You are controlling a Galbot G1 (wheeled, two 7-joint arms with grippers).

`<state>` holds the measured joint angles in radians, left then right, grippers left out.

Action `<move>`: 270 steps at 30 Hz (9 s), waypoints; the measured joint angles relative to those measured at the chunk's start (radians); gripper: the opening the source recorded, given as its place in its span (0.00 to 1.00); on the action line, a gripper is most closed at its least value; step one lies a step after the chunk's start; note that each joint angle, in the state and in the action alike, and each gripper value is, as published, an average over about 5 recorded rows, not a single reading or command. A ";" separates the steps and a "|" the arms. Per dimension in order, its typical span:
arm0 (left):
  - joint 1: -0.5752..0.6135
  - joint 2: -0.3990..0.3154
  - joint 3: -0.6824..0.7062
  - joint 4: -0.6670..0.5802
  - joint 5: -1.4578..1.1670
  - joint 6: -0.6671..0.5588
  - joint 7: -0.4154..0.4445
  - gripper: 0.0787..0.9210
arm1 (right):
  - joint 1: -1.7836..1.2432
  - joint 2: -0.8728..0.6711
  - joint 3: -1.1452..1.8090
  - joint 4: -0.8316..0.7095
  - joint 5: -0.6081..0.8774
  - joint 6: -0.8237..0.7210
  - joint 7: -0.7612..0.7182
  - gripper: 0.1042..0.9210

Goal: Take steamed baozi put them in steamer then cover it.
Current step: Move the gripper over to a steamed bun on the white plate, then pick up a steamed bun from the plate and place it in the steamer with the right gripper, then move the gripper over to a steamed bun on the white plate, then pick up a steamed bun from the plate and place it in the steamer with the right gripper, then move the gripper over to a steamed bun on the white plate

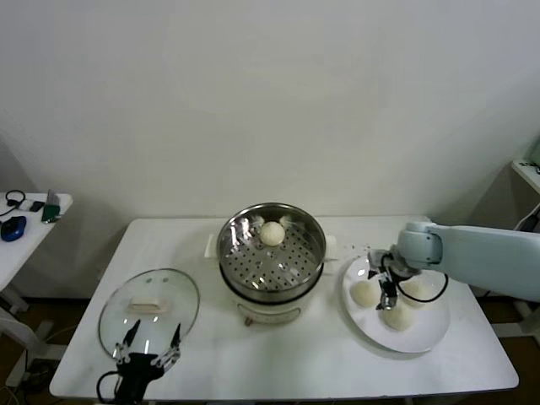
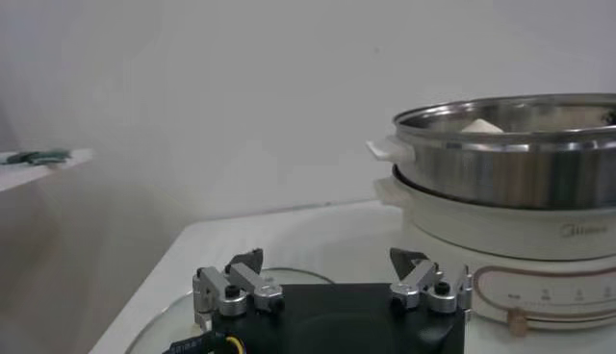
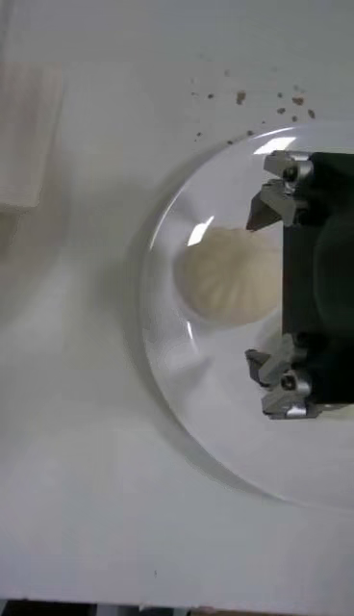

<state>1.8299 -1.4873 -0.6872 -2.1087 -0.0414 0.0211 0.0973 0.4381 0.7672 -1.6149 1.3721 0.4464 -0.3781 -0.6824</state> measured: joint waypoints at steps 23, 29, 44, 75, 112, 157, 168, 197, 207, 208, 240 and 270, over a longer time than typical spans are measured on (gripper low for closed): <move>0.007 -0.009 0.006 -0.006 0.011 -0.003 0.000 0.88 | -0.010 0.005 0.041 -0.038 0.028 0.010 -0.040 0.69; 0.009 -0.012 0.013 -0.015 0.014 -0.003 0.000 0.88 | 0.158 -0.001 -0.057 0.007 0.091 0.036 -0.084 0.69; 0.009 0.004 0.021 -0.030 0.013 0.004 0.001 0.88 | 0.582 0.169 -0.132 0.104 0.371 0.008 -0.144 0.69; 0.015 0.004 0.002 -0.023 -0.001 -0.008 0.000 0.88 | 0.226 0.680 -0.016 -0.230 0.389 -0.058 -0.043 0.70; 0.003 -0.008 0.035 -0.029 0.037 0.013 0.009 0.88 | 0.557 -0.009 -0.312 0.175 0.178 0.102 -0.233 0.88; 0.009 -0.027 0.023 -0.034 0.043 0.019 0.010 0.88 | -0.054 -0.168 0.053 0.073 -0.174 0.022 -0.124 0.76; 0.016 -0.027 0.019 -0.043 0.043 0.019 0.008 0.88 | 0.027 -0.160 0.010 0.088 -0.165 0.062 -0.165 0.74; 0.034 -0.028 0.020 -0.078 0.062 0.018 0.005 0.88 | 0.636 0.239 -0.041 0.288 -0.232 0.354 -0.284 0.74; 0.028 -0.032 0.008 -0.074 0.053 0.018 0.005 0.88 | 0.521 0.429 -0.013 0.284 -0.346 0.368 -0.235 0.73; 0.028 -0.032 0.006 -0.074 0.050 0.018 0.005 0.88 | 0.507 0.442 -0.011 0.279 -0.357 0.370 -0.232 0.73; 0.030 -0.034 0.001 -0.068 0.035 0.011 0.004 0.88 | 0.330 0.513 -0.038 0.216 -0.478 0.404 -0.191 0.87; 0.007 -0.027 0.013 -0.068 0.044 0.024 0.016 0.88 | 0.412 -0.106 -0.155 0.009 -0.142 0.297 -0.304 0.88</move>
<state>1.8369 -1.5148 -0.6738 -2.1771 0.0029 0.0453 0.1130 0.8505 0.6611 -1.7696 1.3806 0.3047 -0.0811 -0.9864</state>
